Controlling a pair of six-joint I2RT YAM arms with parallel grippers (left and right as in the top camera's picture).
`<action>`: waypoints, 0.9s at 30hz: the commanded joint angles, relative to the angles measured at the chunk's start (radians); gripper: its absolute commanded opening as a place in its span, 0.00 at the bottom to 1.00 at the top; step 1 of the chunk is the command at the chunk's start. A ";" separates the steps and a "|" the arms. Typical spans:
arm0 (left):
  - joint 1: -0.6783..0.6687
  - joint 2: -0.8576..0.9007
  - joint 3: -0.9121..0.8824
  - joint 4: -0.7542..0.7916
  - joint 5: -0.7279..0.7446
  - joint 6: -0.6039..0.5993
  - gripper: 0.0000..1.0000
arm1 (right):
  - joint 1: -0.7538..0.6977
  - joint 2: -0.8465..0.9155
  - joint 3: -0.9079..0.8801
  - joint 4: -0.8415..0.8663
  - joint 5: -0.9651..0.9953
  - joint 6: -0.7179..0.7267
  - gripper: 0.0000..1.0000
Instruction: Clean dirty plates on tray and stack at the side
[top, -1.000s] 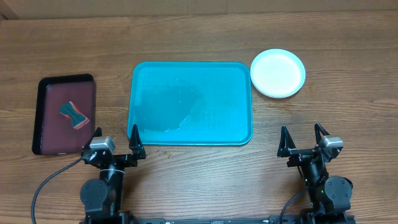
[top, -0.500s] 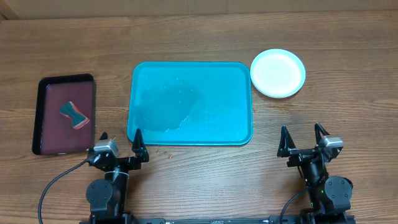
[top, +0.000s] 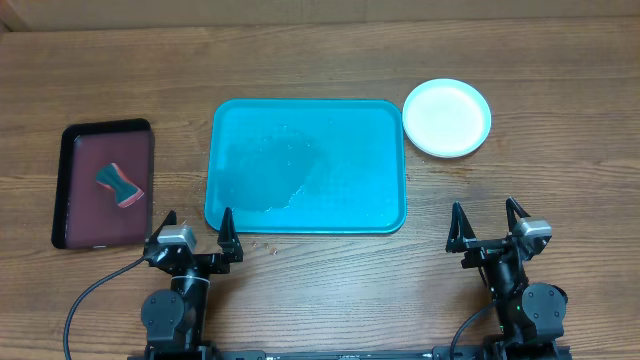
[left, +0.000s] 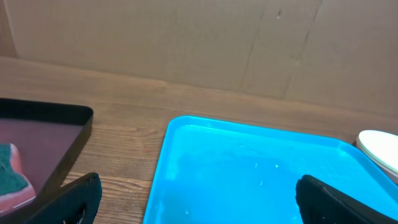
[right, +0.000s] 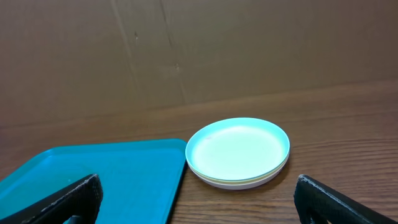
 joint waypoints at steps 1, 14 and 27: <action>-0.008 -0.013 -0.004 -0.004 -0.011 0.048 1.00 | -0.003 -0.012 -0.010 0.007 0.013 -0.007 1.00; -0.023 -0.013 -0.004 -0.004 -0.014 0.142 1.00 | -0.003 -0.012 -0.010 0.007 0.013 -0.007 1.00; -0.022 -0.013 -0.004 -0.007 -0.042 0.156 1.00 | -0.003 -0.012 -0.010 0.007 0.013 -0.007 1.00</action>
